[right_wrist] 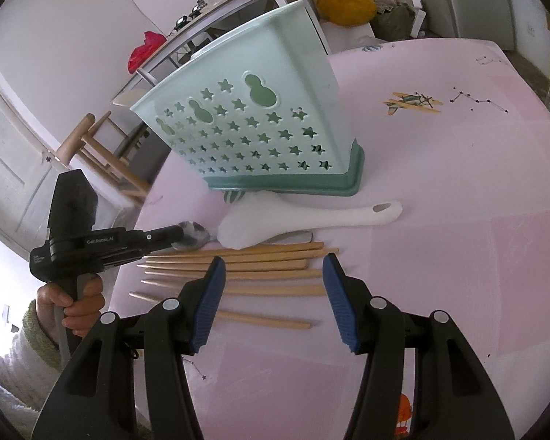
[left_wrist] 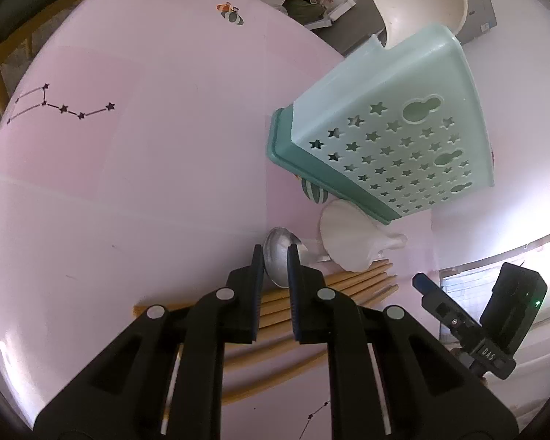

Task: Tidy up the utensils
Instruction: 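Close the left tool on the silver spoon beside the rice paddle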

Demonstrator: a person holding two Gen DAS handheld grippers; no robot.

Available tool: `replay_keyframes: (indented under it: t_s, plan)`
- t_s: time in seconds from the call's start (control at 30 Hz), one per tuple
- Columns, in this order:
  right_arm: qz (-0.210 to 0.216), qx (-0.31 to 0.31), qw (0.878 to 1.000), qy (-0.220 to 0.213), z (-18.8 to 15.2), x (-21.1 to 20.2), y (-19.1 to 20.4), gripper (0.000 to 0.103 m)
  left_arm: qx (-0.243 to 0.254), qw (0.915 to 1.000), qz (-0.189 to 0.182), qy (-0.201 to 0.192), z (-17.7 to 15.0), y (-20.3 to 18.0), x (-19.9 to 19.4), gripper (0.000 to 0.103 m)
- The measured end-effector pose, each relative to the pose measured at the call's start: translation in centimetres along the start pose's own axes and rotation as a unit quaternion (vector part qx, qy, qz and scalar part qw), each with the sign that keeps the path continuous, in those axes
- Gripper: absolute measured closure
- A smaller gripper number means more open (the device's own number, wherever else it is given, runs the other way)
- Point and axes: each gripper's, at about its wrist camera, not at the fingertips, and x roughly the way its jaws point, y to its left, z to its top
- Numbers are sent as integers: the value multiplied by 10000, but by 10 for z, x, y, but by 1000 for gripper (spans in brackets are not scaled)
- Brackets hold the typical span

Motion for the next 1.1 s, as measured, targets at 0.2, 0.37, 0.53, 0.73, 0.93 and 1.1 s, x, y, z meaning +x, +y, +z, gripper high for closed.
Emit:
replay_keyframes:
  t_s: [0.2,0.37,0.53,0.73,0.93,1.1]
  plan:
    - [18,-10,10000,8,-2,0,4,49,-242,9996,-177,-15,1,4,2,96]
    - [-118,-182,9998,-4,-1,1,10,49,-340,9993,-105,-96,-1,1,4,98]
    - [-314,-431,9986,-62,5,-1,14,49,-298,9992,4,-257,-2,-4,3,100]
    - [-439,-538,9975,-87,11,-3,13,49,-520,9966,175,-613,3,13,-21,101]
    - [-406,-451,9982,-11,7,3,11,49,-1110,9918,-68,-633,8,47,-36,99]
    - [-368,-418,9984,12,4,5,14,49,-1288,9895,-319,-566,9,51,-34,89]
